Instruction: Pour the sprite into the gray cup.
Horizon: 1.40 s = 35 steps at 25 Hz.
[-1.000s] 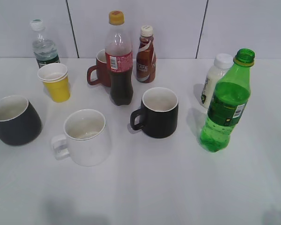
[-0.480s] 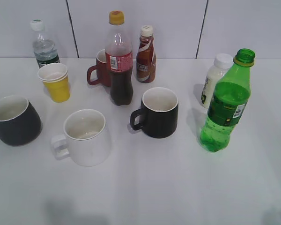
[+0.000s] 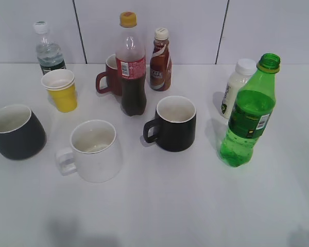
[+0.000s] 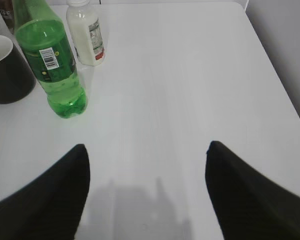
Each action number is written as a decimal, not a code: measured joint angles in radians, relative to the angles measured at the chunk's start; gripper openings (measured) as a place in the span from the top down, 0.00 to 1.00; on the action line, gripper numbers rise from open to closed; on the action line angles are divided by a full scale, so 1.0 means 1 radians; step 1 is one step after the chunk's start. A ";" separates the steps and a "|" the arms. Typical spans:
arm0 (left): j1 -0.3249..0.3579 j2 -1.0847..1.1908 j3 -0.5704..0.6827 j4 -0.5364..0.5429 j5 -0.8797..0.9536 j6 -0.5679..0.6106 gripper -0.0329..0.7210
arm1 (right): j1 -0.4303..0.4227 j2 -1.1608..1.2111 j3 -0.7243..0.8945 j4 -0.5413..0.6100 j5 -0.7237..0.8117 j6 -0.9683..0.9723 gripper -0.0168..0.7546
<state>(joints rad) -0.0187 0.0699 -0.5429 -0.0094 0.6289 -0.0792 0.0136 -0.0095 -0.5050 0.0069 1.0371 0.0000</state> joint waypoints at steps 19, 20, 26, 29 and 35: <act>0.054 0.798 0.425 0.115 -1.173 0.000 0.50 | 0.000 0.000 0.000 0.010 0.000 0.000 0.27; 0.080 0.876 0.425 0.114 -1.234 0.000 0.50 | 0.000 0.000 0.000 0.010 0.000 0.000 0.27; 0.189 1.249 0.425 0.135 -1.468 0.000 0.49 | 0.000 0.000 0.000 0.011 0.000 0.000 0.27; 0.198 1.399 0.425 0.171 -1.587 0.027 0.49 | 0.000 0.000 0.000 0.011 0.000 0.000 0.27; 0.198 1.658 0.424 0.184 -1.777 0.079 0.49 | 0.000 0.000 0.000 0.011 0.000 0.000 0.27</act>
<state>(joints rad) 0.1789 1.7284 -0.1191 0.1745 -1.1485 0.0000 0.0136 -0.0095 -0.5050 0.0175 1.0371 0.0000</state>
